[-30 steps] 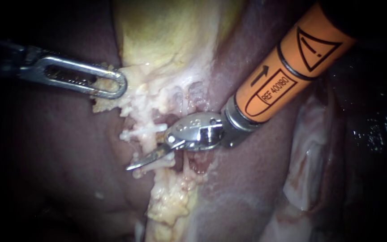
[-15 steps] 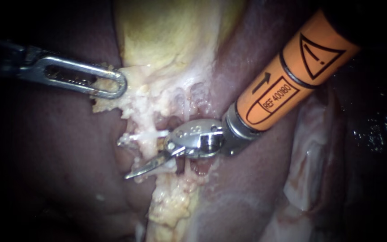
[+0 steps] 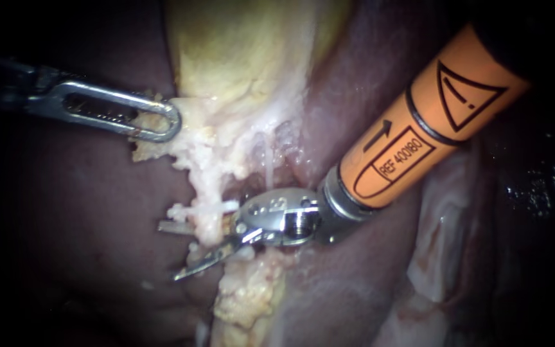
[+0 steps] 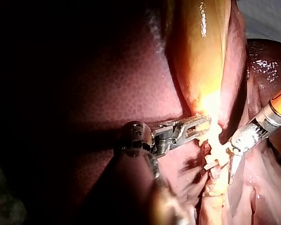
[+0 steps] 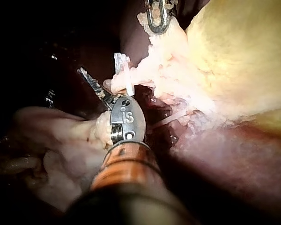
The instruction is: Go to the cutting position left tube
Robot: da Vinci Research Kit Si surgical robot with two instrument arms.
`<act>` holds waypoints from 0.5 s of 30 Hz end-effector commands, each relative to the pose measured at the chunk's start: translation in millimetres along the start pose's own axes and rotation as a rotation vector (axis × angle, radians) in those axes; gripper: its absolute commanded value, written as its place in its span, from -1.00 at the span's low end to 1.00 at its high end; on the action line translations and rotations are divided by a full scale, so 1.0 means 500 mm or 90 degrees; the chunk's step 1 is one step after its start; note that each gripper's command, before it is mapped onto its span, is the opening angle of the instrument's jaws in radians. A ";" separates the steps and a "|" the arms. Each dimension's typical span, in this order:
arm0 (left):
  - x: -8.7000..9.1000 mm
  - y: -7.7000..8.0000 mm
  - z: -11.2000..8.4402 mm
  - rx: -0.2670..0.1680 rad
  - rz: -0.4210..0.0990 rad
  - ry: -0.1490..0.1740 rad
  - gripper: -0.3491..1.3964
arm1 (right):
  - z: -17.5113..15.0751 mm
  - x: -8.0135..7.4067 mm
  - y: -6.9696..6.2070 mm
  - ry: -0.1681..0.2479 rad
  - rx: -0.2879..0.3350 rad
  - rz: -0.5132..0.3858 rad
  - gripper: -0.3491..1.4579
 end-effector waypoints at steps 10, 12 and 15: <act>0.0000 -0.0002 0.0000 0.000 0.000 0.000 -1.00 | -0.0005 0.0020 -0.0013 0.008 0.003 0.020 0.78; 0.0000 -0.0002 0.0000 0.000 0.000 0.000 -1.00 | -0.0005 0.0021 -0.0013 0.008 0.003 0.024 0.78; 0.0000 -0.0002 0.0000 0.000 0.000 0.000 -1.00 | -0.0005 0.0022 -0.0014 0.010 0.003 0.027 0.78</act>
